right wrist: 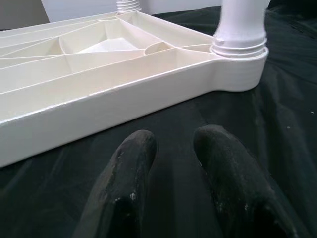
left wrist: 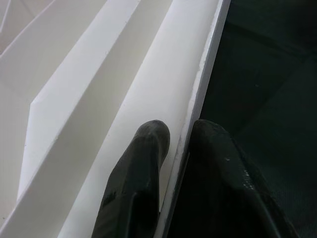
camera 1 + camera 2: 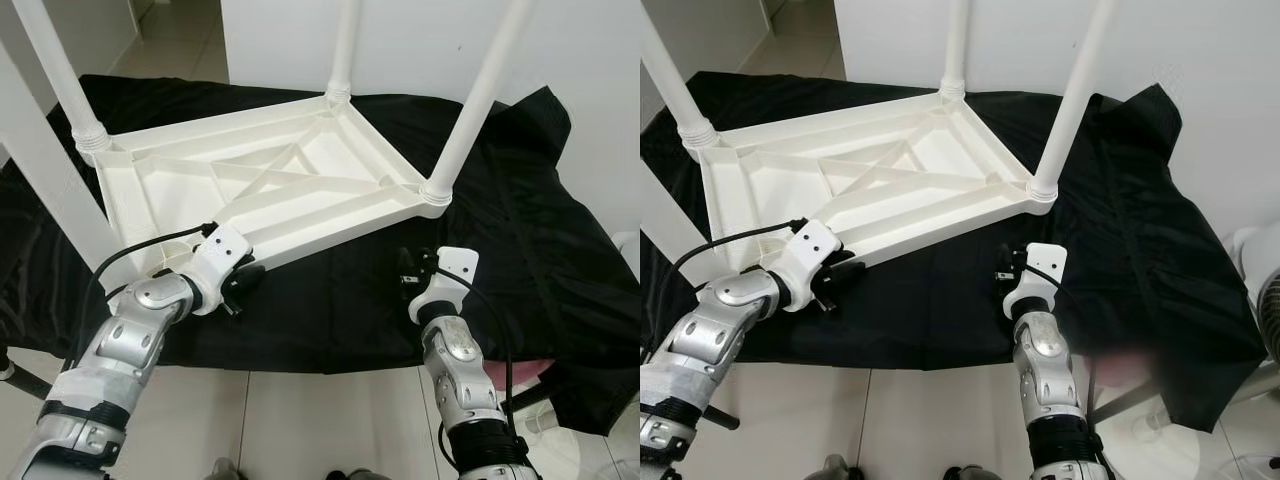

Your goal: Building children table

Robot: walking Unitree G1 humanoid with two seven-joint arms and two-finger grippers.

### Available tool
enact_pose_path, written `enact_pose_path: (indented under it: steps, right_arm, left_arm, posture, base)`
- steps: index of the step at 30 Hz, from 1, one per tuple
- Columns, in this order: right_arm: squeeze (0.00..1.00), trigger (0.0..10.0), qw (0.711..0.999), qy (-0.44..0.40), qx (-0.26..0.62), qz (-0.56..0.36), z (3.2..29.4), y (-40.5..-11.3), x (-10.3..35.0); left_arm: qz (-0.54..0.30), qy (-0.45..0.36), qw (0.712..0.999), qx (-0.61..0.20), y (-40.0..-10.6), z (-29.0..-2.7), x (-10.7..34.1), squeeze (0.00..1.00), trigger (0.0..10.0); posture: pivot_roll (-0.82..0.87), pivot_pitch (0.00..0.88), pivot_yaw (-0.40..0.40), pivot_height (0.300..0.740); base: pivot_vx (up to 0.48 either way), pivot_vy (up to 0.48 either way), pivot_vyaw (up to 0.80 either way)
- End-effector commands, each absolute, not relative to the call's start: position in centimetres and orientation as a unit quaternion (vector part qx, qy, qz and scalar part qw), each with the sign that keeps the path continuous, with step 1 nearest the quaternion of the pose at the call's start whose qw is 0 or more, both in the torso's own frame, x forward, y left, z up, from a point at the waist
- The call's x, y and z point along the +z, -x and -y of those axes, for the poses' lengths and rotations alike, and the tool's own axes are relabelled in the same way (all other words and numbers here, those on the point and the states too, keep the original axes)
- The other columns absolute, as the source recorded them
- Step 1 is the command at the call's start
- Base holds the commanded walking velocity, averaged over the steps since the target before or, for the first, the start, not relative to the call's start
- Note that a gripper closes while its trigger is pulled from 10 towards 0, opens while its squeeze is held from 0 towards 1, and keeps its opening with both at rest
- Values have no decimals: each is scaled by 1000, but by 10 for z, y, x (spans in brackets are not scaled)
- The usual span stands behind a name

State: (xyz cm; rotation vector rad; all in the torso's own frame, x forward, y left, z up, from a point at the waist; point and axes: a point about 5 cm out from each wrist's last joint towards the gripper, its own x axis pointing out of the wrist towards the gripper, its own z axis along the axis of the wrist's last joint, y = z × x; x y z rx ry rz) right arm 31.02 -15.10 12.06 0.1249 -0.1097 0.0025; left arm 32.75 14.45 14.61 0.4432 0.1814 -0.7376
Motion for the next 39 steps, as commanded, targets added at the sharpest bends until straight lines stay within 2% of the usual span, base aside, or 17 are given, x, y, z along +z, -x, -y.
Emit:
enact_pose_path:
  steps: [1, 2, 3, 4, 11, 12, 18, 20, 24, 32, 37, 39]
  right_arm:
    - [0, 10000, 997, -62, -4, 53, 153, -310, 119]
    - [0, 10000, 997, -62, -4, 53, 153, -310, 119]
    - [0, 10000, 997, -62, -5, 54, 153, -309, 119]
    - [0, 10000, 997, -61, -6, 54, 154, -309, 119]
    - [0, 10000, 997, -61, -10, 53, 156, -307, 118]
    - [0, 10000, 997, -61, -13, 53, 156, -307, 118]
    - [0, 10000, 997, -62, -13, 53, 156, -307, 117]
    - [0, 10000, 997, -62, -11, 52, 154, -307, 117]
    - [0, 10000, 997, -63, -8, 52, 152, -308, 117]
    - [0, 10000, 997, -64, -4, 50, 150, -309, 116]
    - [0, 10000, 997, -66, 2, 50, 147, -312, 117]
    - [0, 10000, 996, -66, 8, 50, 144, -315, 118]
  left_arm:
    - [-79, -224, 903, -358, -329, -132, 142, 0, 0]
    - [-79, -224, 903, -358, -329, -132, 142, 0, 0]
    - [-76, -228, 901, -361, -331, -126, 142, 0, 6314]
    - [-69, -236, 898, -366, -332, -118, 143, 0, 10000]
    - [-45, -235, 895, -376, -334, -104, 147, 0, 10000]
    - [-36, -178, 907, -379, -332, -103, 151, 1000, 10000]
    - [-4, -150, 913, -380, -328, -103, 159, 1000, 10000]
    - [43, -140, 915, -375, -322, -104, 169, 0, 10000]
    - [68, -120, 915, -380, -313, -108, 173, 0, 10000]
    - [77, -92, 893, -433, -281, -121, 172, 0, 10000]
    - [59, -76, 872, -480, -256, -138, 174, 0, 10000]
    - [35, -78, 865, -495, -243, -155, 175, 0, 10000]
  posture:
    - [10, 102, -63, 740]
    - [10, 102, -63, 740]
    - [4, 103, -61, 740]
    - [-2, 103, -59, 740]
    - [-7, 104, -55, 740]
    - [-5, 104, -55, 740]
    - [6, 106, -57, 740]
    - [9, 107, -59, 740]
    - [17, 110, -63, 740]
    - [36, 110, -72, 740]
    - [49, 108, -80, 740]
    - [63, 106, -86, 740]
  base:
    - [0, 0, 0]
    - [0, 0, 0]
    - [0, 0, 0]
    - [0, 0, 0]
    - [0, 0, 0]
    - [0, 0, 0]
    - [0, 0, 0]
    - [0, 0, 0]
    - [0, 0, 0]
    - [0, 0, 0]
    - [0, 0, 0]
    - [0, 0, 0]
